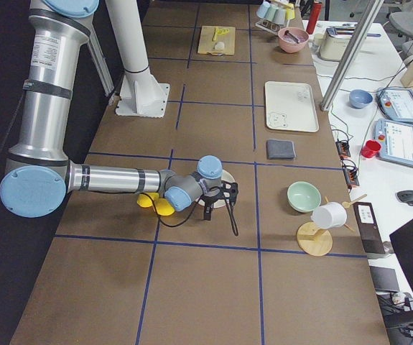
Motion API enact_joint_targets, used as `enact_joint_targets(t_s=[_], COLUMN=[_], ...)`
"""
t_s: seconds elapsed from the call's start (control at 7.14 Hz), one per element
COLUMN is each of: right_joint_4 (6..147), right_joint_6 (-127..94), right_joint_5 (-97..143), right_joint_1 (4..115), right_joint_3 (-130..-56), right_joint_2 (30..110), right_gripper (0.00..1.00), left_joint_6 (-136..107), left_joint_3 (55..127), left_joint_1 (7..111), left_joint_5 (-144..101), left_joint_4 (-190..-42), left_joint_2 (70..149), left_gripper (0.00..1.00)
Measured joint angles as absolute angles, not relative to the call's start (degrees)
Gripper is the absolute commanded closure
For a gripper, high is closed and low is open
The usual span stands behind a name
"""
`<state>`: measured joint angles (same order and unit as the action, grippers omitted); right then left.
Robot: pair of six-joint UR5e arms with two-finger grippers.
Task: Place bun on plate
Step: 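Reach the right gripper to the white plate rim and grip it, then drag the white plate with the right gripper to the table center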
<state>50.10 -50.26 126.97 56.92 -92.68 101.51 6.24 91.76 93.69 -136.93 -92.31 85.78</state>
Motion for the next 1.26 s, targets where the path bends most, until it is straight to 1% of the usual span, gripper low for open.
enact_joint_targets(t_s=[0.14, 0.28, 0.84, 1.26], right_joint_4=[50.1, 50.1, 47.1, 40.3], right_joint_6=[-50.1, -49.9, -50.1, -53.9], right_joint_5=[127.0, 127.1, 127.3, 130.0], right_joint_1=[56.9, 56.9, 57.0, 57.9], right_joint_3=[-92.7, -92.7, -93.5, -98.8], right_joint_2=[101.5, 101.5, 102.0, 104.8], right_gripper=[0.93, 1.0, 1.0, 1.0], left_joint_6=[6.2, 6.2, 6.1, 6.0], left_joint_3=[91.7, 91.7, 91.9, 92.0], left_joint_1=[93.7, 93.7, 93.7, 93.7], left_joint_5=[-136.9, -136.9, -136.9, -136.9], left_joint_4=[-92.3, -92.3, -92.3, -92.3], left_joint_2=[85.8, 85.8, 85.8, 85.8], left_gripper=[0.0, 0.0, 0.0, 0.0])
